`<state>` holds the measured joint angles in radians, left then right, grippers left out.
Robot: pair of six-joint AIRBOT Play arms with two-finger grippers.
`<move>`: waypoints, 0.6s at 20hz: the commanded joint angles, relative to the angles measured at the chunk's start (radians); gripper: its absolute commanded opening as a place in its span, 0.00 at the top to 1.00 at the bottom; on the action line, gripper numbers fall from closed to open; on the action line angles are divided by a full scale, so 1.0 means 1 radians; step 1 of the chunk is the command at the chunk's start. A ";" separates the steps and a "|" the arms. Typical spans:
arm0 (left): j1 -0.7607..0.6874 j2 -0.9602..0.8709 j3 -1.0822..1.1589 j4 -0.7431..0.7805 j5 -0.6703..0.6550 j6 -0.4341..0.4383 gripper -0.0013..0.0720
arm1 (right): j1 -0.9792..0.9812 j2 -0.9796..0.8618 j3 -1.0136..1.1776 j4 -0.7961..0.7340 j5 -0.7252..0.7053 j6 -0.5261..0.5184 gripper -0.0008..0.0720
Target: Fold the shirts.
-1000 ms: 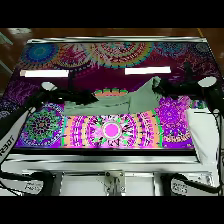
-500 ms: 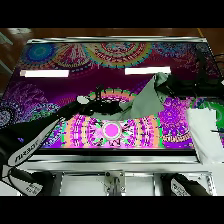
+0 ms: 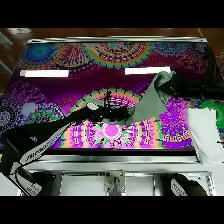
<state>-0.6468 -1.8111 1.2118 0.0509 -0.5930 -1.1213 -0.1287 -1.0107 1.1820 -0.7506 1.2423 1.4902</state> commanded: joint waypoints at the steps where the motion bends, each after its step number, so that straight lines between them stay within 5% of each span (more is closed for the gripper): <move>1: 0.073 0.049 0.003 0.014 -0.019 0.068 0.92 | 0.063 -0.009 0.001 0.001 -0.103 0.021 0.92; 7: 0.397 0.394 0.003 0.491 -0.048 0.052 0.92 | 0.457 -0.210 0.001 0.002 -0.520 0.053 0.92; 12: 0.645 0.637 0.003 0.507 -0.114 -0.048 0.92 | 0.764 -0.544 0.001 0.166 -0.954 0.140 0.89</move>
<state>-0.1211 -1.2999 1.2140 0.4988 -0.6670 -1.1065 0.4747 -1.3876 1.1820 -0.6914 0.5663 1.5879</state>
